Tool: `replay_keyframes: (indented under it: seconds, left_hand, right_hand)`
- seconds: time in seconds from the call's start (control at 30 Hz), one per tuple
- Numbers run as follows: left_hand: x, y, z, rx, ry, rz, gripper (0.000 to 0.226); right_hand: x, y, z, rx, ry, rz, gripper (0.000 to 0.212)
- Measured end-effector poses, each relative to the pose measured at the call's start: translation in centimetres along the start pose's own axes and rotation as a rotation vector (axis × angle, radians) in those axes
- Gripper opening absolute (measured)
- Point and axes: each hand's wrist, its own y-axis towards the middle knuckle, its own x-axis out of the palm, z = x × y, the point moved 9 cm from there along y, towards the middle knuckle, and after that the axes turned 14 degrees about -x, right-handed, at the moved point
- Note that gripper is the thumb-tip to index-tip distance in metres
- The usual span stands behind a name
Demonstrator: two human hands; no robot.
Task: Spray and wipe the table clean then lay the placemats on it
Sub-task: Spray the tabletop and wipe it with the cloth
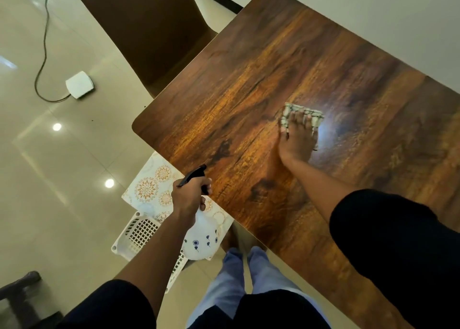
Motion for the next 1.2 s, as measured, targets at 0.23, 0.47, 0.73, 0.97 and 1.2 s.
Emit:
replay_keyframes:
  seconds: [0.23, 0.47, 0.73, 0.97, 1.2]
  left_hand:
    - [-1.9, -2.2, -1.4, 0.035, -0.078, 0.057, 0.029]
    - [-1.1, -2.6, -2.4, 0.002, -0.064, 0.086, 0.012]
    - [3.0, -2.5, -2.8, 0.022, 0.05, -0.054, 0.016]
    - [4.3, -3.4, -3.7, 0.046, 0.157, -0.156, 0.012]
    - [2.7, -3.6, -4.2, 0.054, 0.212, -0.221, 0.014]
  right_hand:
    - [7.7, -7.1, -17.9, -0.67, -0.025, -0.28, 0.061]
    - [7.9, -10.9, -16.8, -0.91, 0.026, -0.364, 0.056]
    - [2.0, -10.2, 0.1, -0.346, 0.049, -0.133, 0.06]
    - [0.3, -12.7, 8.1, 0.084, 0.037, -0.001, 0.06]
    - [4.2, -17.2, -5.0, -0.172, 0.068, -0.039, 0.063]
